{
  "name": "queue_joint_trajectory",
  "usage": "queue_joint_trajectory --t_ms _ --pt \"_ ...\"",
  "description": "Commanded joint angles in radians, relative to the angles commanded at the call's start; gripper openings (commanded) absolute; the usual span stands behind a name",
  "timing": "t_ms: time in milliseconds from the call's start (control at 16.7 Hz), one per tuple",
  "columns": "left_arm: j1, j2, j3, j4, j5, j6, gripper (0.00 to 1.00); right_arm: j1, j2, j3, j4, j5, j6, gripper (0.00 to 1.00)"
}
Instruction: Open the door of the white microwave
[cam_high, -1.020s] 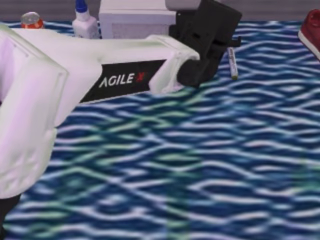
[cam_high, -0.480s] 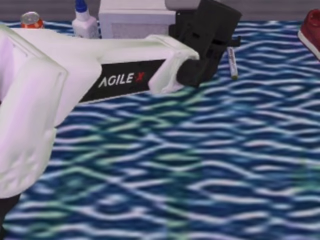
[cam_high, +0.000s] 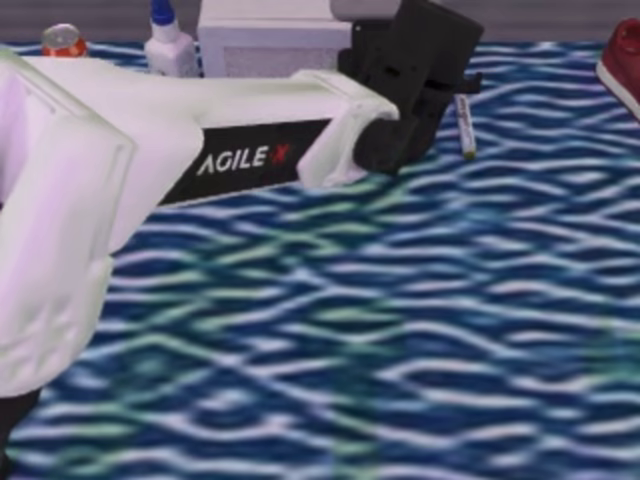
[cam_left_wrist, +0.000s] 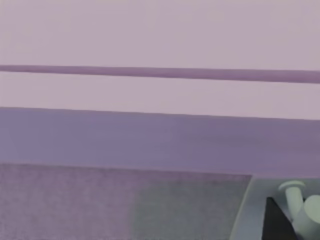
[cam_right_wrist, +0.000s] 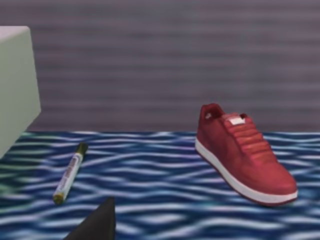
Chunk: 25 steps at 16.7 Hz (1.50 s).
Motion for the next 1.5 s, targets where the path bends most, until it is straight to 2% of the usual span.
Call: queue_joint_trajectory --t_ms 300,540,720,1140,1320,1500 --pt "-0.010 0.016 0.012 -0.013 0.011 -0.008 0.00 0.000 0.000 0.000 0.000 0.000 0.000 1.00" --pt "-0.005 0.092 0.161 -0.160 0.050 -0.037 0.00 0.000 0.000 0.000 0.000 0.000 0.000 1.00" --pt "0.005 0.184 0.375 -0.379 0.102 -0.072 0.00 0.000 0.000 0.000 0.000 0.000 0.000 1.00" --pt "0.045 0.392 0.971 -1.040 0.264 -0.163 0.00 0.000 0.000 0.000 0.000 0.000 0.000 1.00" --pt "0.063 0.449 1.147 -1.226 0.324 -0.192 0.00 0.000 0.000 0.000 0.000 0.000 0.000 1.00" --pt "0.074 0.478 1.234 -1.317 0.359 -0.207 0.00 0.000 0.000 0.000 0.000 0.000 0.000 1.00"
